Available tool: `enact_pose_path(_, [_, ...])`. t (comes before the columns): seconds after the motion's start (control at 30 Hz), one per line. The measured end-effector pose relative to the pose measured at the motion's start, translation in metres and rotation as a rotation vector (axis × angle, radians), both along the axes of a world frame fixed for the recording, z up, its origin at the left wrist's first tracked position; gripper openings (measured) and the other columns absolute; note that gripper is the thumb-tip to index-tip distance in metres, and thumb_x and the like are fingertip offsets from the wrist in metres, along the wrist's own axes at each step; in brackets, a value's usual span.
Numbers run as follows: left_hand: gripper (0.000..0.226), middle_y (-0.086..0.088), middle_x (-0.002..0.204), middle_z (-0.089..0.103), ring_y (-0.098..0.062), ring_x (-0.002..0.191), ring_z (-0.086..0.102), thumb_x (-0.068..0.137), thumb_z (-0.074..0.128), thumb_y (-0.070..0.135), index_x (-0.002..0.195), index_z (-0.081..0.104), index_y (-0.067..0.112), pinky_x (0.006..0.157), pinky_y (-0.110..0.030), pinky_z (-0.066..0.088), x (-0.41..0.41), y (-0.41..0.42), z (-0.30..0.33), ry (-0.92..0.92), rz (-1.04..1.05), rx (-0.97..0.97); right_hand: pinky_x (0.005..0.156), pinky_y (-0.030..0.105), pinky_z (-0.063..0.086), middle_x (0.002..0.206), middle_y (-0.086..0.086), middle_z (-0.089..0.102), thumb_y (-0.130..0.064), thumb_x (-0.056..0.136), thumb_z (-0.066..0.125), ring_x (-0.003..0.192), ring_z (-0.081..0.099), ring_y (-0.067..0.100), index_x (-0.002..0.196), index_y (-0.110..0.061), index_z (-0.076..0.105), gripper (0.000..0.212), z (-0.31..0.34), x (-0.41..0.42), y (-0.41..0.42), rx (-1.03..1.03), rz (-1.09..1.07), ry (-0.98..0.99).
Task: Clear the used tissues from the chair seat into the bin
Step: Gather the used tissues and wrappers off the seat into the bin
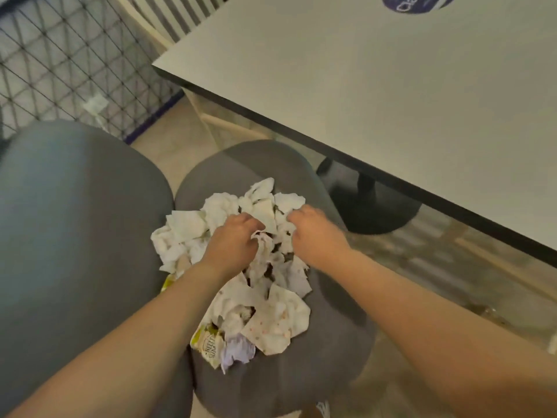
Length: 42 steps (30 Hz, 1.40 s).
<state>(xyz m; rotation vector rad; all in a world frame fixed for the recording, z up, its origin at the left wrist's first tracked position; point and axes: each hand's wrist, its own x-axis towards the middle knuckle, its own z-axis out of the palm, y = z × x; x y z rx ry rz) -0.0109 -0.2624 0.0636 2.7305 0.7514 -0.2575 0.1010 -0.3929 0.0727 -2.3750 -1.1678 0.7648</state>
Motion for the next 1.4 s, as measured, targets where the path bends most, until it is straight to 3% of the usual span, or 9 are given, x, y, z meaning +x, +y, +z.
enact_pose_path(0.13, [0.039, -0.003, 0.132, 0.048, -0.025, 0.122, 0.040, 0.088, 0.049, 0.012, 0.126, 0.053, 0.018, 0.095, -0.040, 0.042, -0.004, 0.071, -0.019, 0.080, 0.031, -0.004, 0.089, 0.040, 0.047, 0.128, 0.008, 0.044, -0.003, 0.088, 0.042, 0.117, 0.042, 0.025, 0.125, -0.013, 0.047, 0.039, -0.022, 0.005, 0.065, -0.079, 0.055, -0.015])
enact_pose_path(0.27, [0.055, -0.003, 0.151, 0.023, -0.030, 0.135, 0.023, 0.090, 0.054, 0.028, 0.140, 0.032, 0.026, 0.102, -0.045, 0.037, 0.004, 0.132, -0.044, 0.307, 0.033, 0.003, 0.091, 0.041, 0.043, 0.133, 0.006, 0.037, -0.004, 0.089, 0.039, 0.122, 0.037, 0.027, 0.132, -0.018, 0.041, 0.045, -0.053, 0.013, 0.116, -0.179, 0.078, -0.001])
enact_pose_path(0.5, [0.082, -0.004, 0.156, -0.001, -0.036, 0.138, 0.017, 0.079, 0.067, 0.038, 0.143, 0.016, 0.038, 0.107, -0.049, 0.027, 0.029, 0.185, -0.090, 0.550, -0.069, -0.024, 0.106, 0.051, 0.032, 0.146, 0.010, 0.026, -0.031, 0.094, 0.045, 0.135, 0.019, 0.036, 0.141, -0.025, 0.029, 0.050, -0.102, 0.033, 0.174, -0.182, 0.073, -0.101])
enact_pose_path(0.67, [0.062, -0.012, 0.130, 0.036, -0.035, 0.119, 0.037, 0.082, 0.059, 0.015, 0.136, 0.033, 0.028, 0.098, -0.041, 0.038, 0.029, 0.190, -0.117, 0.396, 0.020, -0.102, 0.111, 0.058, 0.017, 0.153, 0.007, 0.013, -0.037, 0.094, 0.044, 0.142, 0.001, 0.040, 0.135, -0.025, 0.036, 0.043, -0.120, 0.035, 0.193, -0.365, 0.170, -0.042])
enact_pose_path(0.83, [0.039, -0.010, 0.116, 0.043, -0.029, 0.114, 0.039, 0.073, 0.070, 0.025, 0.110, 0.059, 0.016, 0.095, -0.039, 0.041, 0.021, 0.200, -0.117, 0.298, 0.076, -0.214, 0.101, 0.040, 0.036, 0.131, 0.011, 0.044, -0.012, 0.091, 0.048, 0.124, 0.034, 0.030, 0.119, -0.010, 0.049, 0.028, -0.118, 0.036, 0.197, -0.296, 0.163, -0.026])
enact_pose_path(1.03, [0.031, -0.008, 0.100, 0.059, -0.023, 0.086, 0.055, 0.080, 0.066, 0.011, 0.104, 0.048, 0.016, 0.074, -0.031, 0.046, 0.020, 0.203, -0.102, 0.184, 0.208, -0.401, 0.081, 0.030, 0.036, 0.117, 0.013, 0.045, 0.016, 0.079, 0.040, 0.113, 0.040, 0.027, 0.106, -0.003, 0.053, 0.035, -0.102, 0.038, 0.198, -0.128, 0.059, 0.091])
enact_pose_path(1.1, [0.039, -0.003, 0.094, 0.059, -0.022, 0.084, 0.057, 0.076, 0.072, 0.019, 0.101, 0.042, 0.024, 0.072, -0.033, 0.048, 0.019, 0.203, -0.096, 0.136, 0.219, -0.447, 0.075, 0.027, 0.034, 0.114, 0.012, 0.042, 0.018, 0.076, 0.038, 0.105, 0.041, 0.025, 0.104, -0.003, 0.052, 0.038, -0.097, 0.038, 0.195, -0.097, 0.034, 0.091])
enact_pose_path(1.2, [0.060, 0.001, 0.105, 0.058, -0.020, 0.095, 0.057, 0.071, 0.078, 0.023, 0.120, 0.044, 0.027, 0.081, -0.035, 0.050, 0.014, 0.205, -0.082, 0.052, 0.181, -0.512, 0.075, 0.029, 0.039, 0.114, 0.010, 0.037, 0.021, 0.074, 0.035, 0.095, 0.039, 0.021, 0.107, -0.003, 0.049, 0.043, -0.089, 0.037, 0.192, -0.045, -0.003, 0.074])
enact_pose_path(1.4, [0.082, 0.012, 0.128, 0.050, -0.010, 0.116, 0.049, 0.068, 0.080, 0.024, 0.136, 0.033, 0.034, 0.096, -0.032, 0.045, 0.003, 0.213, -0.054, 0.000, 0.249, -0.563, 0.091, 0.036, 0.046, 0.122, 0.009, 0.035, 0.018, 0.077, 0.037, 0.109, 0.042, 0.025, 0.122, -0.007, 0.045, 0.052, -0.066, 0.035, 0.188, 0.048, -0.029, 0.114])
